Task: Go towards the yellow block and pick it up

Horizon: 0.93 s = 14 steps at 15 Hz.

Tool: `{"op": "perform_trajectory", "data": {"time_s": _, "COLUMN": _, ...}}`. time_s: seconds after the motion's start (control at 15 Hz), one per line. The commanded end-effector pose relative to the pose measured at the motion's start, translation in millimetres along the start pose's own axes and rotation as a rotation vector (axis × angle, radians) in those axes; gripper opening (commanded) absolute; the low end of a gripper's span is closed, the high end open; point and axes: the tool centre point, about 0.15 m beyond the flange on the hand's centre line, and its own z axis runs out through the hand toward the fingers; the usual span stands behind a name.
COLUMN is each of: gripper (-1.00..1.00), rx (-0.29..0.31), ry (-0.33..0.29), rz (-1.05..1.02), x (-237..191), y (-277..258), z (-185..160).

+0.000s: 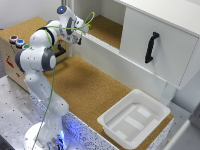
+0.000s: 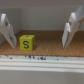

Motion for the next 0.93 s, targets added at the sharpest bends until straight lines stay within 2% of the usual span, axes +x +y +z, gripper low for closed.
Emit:
{"op": "perform_trajectory", "data": {"time_s": 0.0, "gripper": 1.0, "rx": -0.11, "ry": -0.117, "rz": 0.002, "x": 56.2, "y": -28.7, "z": 49.0}}
{"op": "perform_trajectory", "data": {"time_s": 0.33, "gripper": 1.0, "rx": -0.046, "ry": -0.122, "rz": -0.024, "x": 54.1, "y": -42.1, "z": 65.6}}
{"op": "perform_trajectory", "data": {"time_s": 0.6, "gripper": 1.0, "rx": -0.101, "ry": -0.118, "rz": -0.002, "x": 56.7, "y": -43.0, "z": 75.1}}
{"op": "perform_trajectory", "data": {"time_s": 0.87, "gripper": 1.0, "rx": -0.088, "ry": -0.12, "rz": 0.047, "x": 62.9, "y": -42.8, "z": 96.0}}
